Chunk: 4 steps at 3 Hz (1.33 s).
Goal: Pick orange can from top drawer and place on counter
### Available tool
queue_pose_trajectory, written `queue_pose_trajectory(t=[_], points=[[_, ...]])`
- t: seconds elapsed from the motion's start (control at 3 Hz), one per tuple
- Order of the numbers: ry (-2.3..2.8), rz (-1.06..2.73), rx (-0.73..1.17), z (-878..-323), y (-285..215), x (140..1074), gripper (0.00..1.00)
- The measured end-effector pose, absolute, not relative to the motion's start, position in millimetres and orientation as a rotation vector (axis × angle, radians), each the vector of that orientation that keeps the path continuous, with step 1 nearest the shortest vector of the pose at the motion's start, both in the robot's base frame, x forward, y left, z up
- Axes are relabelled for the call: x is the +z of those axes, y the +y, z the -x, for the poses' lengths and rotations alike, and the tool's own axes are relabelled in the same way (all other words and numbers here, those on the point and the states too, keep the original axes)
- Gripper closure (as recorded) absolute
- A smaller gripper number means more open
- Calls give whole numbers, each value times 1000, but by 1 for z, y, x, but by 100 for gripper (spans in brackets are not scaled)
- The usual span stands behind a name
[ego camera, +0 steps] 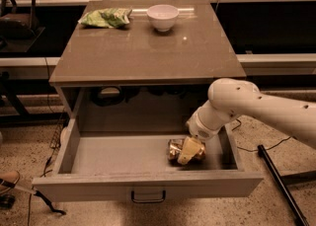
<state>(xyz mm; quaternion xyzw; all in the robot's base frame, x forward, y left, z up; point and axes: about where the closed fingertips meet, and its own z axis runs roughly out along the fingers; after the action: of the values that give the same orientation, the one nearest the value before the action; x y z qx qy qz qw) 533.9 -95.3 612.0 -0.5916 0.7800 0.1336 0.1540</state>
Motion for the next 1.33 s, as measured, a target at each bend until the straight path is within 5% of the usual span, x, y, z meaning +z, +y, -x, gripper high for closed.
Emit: queue_pose_trajectory(t=[0.67,1.0,1.33], points=[[2252,1624,374,-529,-116,618,64],[2180,1518,297,-522,-159,692,95],[2123,1449,243,-523,-198,748,100]])
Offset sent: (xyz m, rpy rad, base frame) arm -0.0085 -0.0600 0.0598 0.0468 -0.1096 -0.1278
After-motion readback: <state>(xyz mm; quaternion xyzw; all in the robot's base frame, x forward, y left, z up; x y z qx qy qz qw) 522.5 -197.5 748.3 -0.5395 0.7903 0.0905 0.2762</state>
